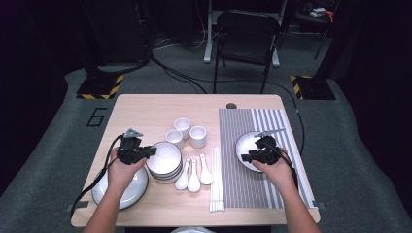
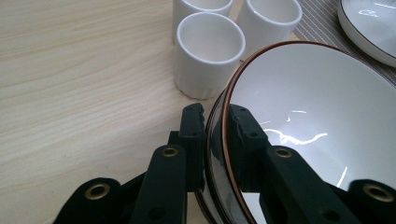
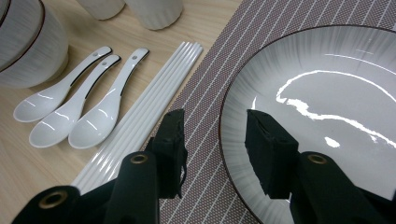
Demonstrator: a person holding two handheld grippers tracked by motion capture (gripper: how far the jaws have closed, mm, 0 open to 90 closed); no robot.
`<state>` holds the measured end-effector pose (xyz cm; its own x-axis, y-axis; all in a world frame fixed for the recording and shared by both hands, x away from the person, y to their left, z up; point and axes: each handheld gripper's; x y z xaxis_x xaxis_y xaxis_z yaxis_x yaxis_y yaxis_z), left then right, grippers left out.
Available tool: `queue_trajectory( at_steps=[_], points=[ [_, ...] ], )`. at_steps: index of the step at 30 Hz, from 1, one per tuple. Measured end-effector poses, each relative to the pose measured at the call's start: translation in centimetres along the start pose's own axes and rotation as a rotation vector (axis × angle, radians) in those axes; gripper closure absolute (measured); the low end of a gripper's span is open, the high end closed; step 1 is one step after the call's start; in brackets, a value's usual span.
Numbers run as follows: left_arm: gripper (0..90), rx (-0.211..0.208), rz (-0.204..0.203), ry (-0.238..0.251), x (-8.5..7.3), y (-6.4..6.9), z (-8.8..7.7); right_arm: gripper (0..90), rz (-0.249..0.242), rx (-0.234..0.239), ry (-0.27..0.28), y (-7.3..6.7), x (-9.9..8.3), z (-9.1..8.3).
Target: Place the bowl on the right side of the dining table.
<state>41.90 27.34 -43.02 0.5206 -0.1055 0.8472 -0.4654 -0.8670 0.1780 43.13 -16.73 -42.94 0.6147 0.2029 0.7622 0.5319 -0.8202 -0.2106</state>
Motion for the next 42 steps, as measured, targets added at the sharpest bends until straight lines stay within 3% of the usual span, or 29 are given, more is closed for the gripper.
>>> queue_trajectory(
  at_steps=[12,18,25,29,31,34,36,37,42],
  points=[
    [78.0,0.004,0.036,0.007,-0.05,0.05,0.07,57.7,-0.002,-0.001,-0.006,0.09,-0.07,0.18],
    [79.1,0.002,0.049,-0.005,0.03,0.01,-0.02,57.7,0.003,-0.002,-0.008,0.16,-0.12,0.24],
    [81.2,0.007,0.091,-0.032,0.15,-0.07,-0.17,57.7,-0.002,-0.002,-0.009,0.29,-0.2,0.35],
    [82.5,0.004,0.088,-0.032,0.27,-0.11,-0.42,57.7,0.014,-0.005,-0.016,0.22,-0.25,0.39],
    [84.0,-0.022,0.015,-0.011,0.39,-0.18,-0.53,57.7,0.015,-0.005,-0.018,0.24,-0.27,0.42],
    [84.3,-0.012,0.042,-0.014,0.37,-0.18,-0.47,57.7,0.01,-0.005,-0.018,0.32,-0.31,0.5],
    [84.3,-0.01,0.028,-0.008,0.35,-0.12,-0.48,57.6,0.015,-0.004,-0.02,0.25,-0.31,0.5],
    [84.3,-0.012,0.042,-0.014,0.39,-0.19,-0.48,57.7,0.016,-0.004,-0.02,0.24,-0.31,0.52],
    [84.3,-0.019,0.015,-0.022,0.46,-0.23,-0.53,57.7,0.012,-0.003,-0.023,0.31,-0.34,0.59]
  ],
)
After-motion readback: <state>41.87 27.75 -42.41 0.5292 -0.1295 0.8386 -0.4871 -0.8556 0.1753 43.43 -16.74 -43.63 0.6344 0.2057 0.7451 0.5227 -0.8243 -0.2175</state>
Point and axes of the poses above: each handheld gripper's, and its own axes: z roughly forward along the jaws, x roughly out of its top, y roughly to its right, and after that the axes turned 13 degrees about y, right-handed
